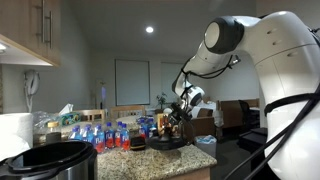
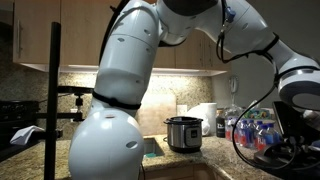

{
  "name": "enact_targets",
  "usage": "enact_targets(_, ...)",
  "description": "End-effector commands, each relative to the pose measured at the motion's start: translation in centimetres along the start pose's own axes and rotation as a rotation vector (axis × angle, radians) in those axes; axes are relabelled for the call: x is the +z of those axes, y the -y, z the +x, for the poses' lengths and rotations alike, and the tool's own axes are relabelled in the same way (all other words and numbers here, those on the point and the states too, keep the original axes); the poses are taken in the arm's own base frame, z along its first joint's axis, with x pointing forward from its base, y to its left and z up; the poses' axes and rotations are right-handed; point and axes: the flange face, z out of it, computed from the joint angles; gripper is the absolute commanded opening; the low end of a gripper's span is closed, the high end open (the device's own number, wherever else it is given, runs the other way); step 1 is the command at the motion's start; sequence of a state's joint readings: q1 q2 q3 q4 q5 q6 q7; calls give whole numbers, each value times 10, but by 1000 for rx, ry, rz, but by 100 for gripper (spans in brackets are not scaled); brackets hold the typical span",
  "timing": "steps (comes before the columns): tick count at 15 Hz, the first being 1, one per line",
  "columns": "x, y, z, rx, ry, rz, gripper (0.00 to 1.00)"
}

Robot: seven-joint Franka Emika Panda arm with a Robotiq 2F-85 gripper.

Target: Put the black lid on the rice cooker then remove it and place it on the counter.

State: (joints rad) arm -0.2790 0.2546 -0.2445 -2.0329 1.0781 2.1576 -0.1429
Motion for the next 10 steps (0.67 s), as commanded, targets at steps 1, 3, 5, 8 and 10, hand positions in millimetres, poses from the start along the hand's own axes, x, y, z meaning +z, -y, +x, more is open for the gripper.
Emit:
enact_targets(1,-10,-4,13,63,-56,46,0)
enact_targets(3,-6,-12,23,103,-122,39,0)
enact_targets(5,1,-19,31,131,-183,26,0)
enact_targets(8,14,-28,38,155,-230,-1,0)
enact_targets(10,21,-31,38,162,-240,-15,0)
